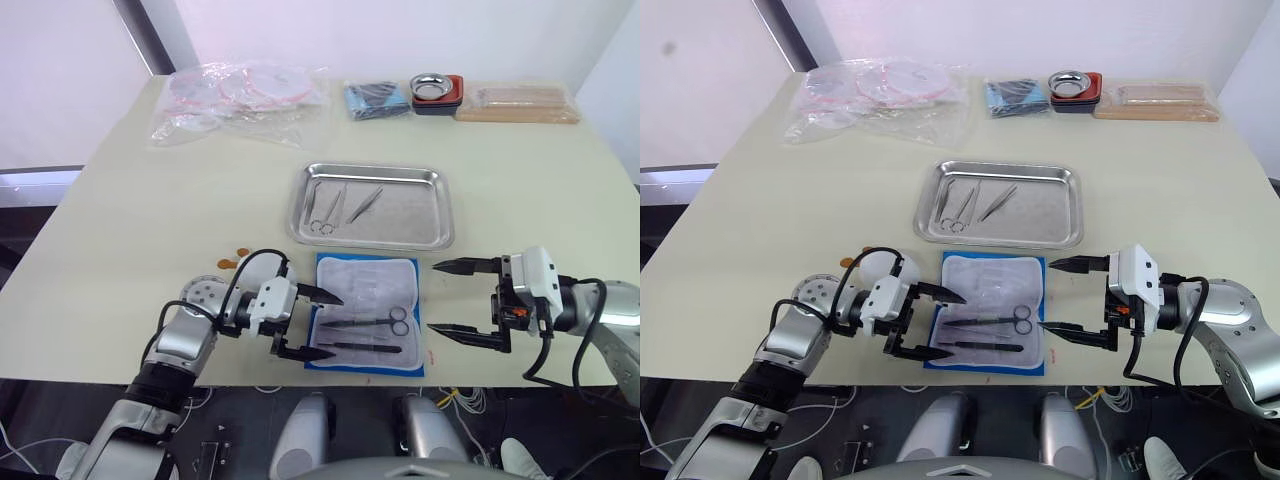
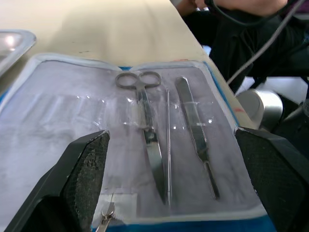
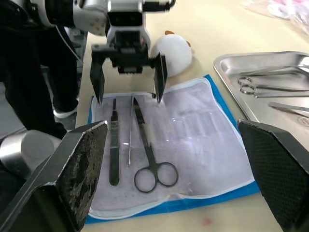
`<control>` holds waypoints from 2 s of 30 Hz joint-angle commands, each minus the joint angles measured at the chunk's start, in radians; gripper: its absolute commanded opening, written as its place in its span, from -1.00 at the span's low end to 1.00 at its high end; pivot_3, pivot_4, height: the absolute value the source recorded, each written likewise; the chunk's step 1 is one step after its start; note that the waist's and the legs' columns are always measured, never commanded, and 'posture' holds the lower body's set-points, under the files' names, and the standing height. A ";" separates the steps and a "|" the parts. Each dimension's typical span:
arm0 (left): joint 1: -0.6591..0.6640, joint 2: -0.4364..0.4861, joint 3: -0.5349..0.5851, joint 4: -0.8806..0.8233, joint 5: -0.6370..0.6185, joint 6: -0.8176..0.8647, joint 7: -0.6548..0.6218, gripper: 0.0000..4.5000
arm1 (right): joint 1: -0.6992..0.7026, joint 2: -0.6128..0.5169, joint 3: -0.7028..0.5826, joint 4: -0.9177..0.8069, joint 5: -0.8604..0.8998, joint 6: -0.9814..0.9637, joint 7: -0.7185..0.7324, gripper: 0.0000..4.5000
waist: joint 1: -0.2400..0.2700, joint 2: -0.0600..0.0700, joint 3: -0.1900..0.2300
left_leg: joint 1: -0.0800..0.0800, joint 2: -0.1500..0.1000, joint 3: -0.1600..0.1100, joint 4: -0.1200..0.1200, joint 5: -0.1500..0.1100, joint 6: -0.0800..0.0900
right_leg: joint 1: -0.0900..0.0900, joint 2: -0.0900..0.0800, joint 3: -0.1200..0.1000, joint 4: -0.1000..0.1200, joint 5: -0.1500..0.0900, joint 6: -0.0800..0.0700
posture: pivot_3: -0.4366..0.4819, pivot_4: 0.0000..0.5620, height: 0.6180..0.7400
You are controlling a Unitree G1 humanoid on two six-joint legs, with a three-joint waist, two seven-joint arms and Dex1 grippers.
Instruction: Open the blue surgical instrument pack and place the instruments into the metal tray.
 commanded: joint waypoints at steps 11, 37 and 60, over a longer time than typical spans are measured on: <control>-0.050 -0.026 -0.043 0.166 0.087 -0.109 0.012 0.95 | -0.011 -0.042 -0.027 -0.129 0.065 0.095 -0.048 1.00 | 0.001 0.000 0.000 | 0.001 0.000 0.000 0.000 0.000 0.000 | 0.001 0.000 0.000 0.000 0.000 0.000 | -0.05 -0.47 1.00; -0.047 -0.033 -0.078 0.250 0.118 -0.084 0.020 0.95 | -0.256 0.086 0.416 0.137 -0.383 0.106 -0.145 1.00 | 0.000 0.007 -0.006 | 0.005 0.000 0.000 0.002 0.000 0.000 | 0.003 0.001 0.000 0.003 0.001 0.000 | -0.05 -0.47 1.00; -0.048 -0.029 -0.084 0.245 0.132 -0.068 0.036 1.00 | -0.295 0.127 0.520 0.248 -0.494 0.058 -0.042 -0.92 | -0.001 0.011 -0.013 | 0.006 0.000 0.000 0.003 0.000 0.000 | 0.003 0.002 0.000 0.005 0.001 -0.001 | -0.05 -0.47 1.00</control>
